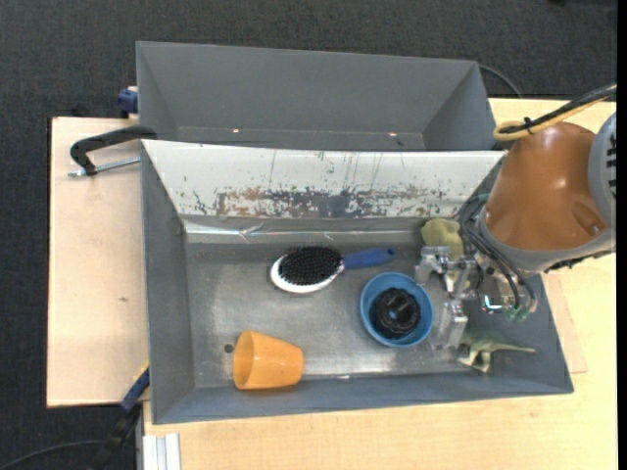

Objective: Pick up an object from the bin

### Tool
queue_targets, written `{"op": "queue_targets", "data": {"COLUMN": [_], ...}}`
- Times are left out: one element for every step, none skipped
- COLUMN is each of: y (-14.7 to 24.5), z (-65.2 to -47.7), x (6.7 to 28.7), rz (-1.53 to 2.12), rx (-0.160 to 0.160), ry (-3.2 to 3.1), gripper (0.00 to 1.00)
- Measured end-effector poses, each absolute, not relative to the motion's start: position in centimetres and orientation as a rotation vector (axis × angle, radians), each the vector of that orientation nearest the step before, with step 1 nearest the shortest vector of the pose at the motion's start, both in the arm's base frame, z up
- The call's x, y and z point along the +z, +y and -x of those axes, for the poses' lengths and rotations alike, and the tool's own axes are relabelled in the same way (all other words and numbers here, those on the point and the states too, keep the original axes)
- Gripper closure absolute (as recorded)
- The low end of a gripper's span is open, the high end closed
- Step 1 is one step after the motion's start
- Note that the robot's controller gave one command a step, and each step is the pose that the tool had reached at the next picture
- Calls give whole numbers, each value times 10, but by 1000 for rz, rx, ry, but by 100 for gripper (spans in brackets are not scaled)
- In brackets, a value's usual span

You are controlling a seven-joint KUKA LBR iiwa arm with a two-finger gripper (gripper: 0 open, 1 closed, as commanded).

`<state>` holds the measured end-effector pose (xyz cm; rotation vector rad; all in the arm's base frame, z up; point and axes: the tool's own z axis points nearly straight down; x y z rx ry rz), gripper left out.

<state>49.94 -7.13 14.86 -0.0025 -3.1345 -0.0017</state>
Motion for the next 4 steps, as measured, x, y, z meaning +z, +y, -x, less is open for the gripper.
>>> {"op": "queue_targets", "data": {"y": [-58, -58, -59, -58], "z": [-516, -517, -515, -517], "x": [73, 75, 73, 75], "rz": [-886, -886, -885, -886], "rx": [3, 5, 3, 4], "ry": [-3029, -3033, -3024, -3030], "gripper": [0, 100, 0, 100]}}
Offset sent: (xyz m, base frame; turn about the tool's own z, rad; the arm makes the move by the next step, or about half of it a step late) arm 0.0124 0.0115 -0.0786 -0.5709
